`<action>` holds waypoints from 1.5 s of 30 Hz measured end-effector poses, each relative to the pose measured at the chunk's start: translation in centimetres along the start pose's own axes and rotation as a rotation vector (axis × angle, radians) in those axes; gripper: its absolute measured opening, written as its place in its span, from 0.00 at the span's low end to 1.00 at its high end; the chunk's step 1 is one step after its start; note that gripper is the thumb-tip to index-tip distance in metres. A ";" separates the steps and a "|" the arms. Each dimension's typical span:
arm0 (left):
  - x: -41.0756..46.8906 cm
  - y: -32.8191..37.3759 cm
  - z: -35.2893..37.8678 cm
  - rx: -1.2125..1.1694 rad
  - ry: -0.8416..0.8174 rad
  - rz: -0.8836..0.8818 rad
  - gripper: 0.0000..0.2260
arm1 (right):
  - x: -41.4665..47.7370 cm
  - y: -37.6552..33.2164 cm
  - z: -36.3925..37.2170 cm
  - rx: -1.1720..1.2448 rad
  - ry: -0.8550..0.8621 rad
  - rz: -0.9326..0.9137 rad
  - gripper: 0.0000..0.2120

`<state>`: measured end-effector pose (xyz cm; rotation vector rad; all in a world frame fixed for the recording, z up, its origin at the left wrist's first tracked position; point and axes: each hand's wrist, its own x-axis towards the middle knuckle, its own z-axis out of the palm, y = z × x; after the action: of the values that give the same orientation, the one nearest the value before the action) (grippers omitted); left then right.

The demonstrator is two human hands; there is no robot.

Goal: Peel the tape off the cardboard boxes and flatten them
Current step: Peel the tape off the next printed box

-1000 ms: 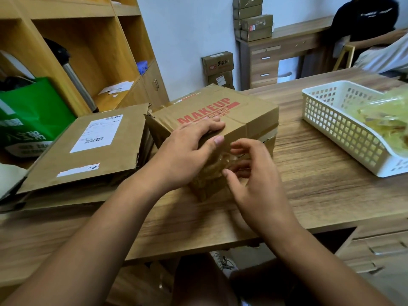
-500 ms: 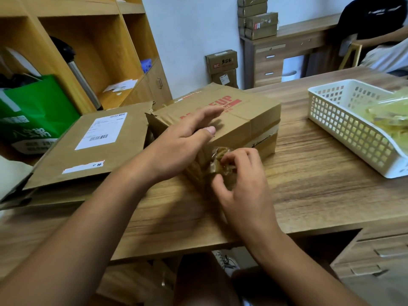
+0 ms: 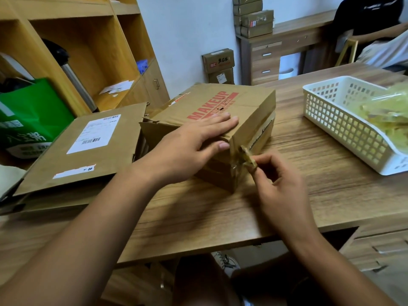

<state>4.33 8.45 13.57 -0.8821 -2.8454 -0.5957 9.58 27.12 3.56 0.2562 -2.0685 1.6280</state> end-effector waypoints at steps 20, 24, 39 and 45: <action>1.0 0.1 0.2 0.074 0.142 -0.008 0.21 | 0.3 -1.1 -2.5 0.322 -0.029 0.144 0.16; 0.5 -1.2 0.0 0.090 0.171 -0.033 0.19 | 0.7 -0.2 -2.6 0.286 0.044 0.178 0.17; 0.8 1.8 2.5 0.439 0.436 -0.184 0.18 | 1.7 -0.1 0.7 -0.344 0.089 0.033 0.38; 1.1 2.2 2.6 0.547 0.475 -0.200 0.19 | 2.1 -0.1 0.7 -0.336 0.145 0.018 0.18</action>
<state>4.74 11.69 12.17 -0.3123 -2.4633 -0.0125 7.60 26.75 4.53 0.0041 -2.1912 1.2405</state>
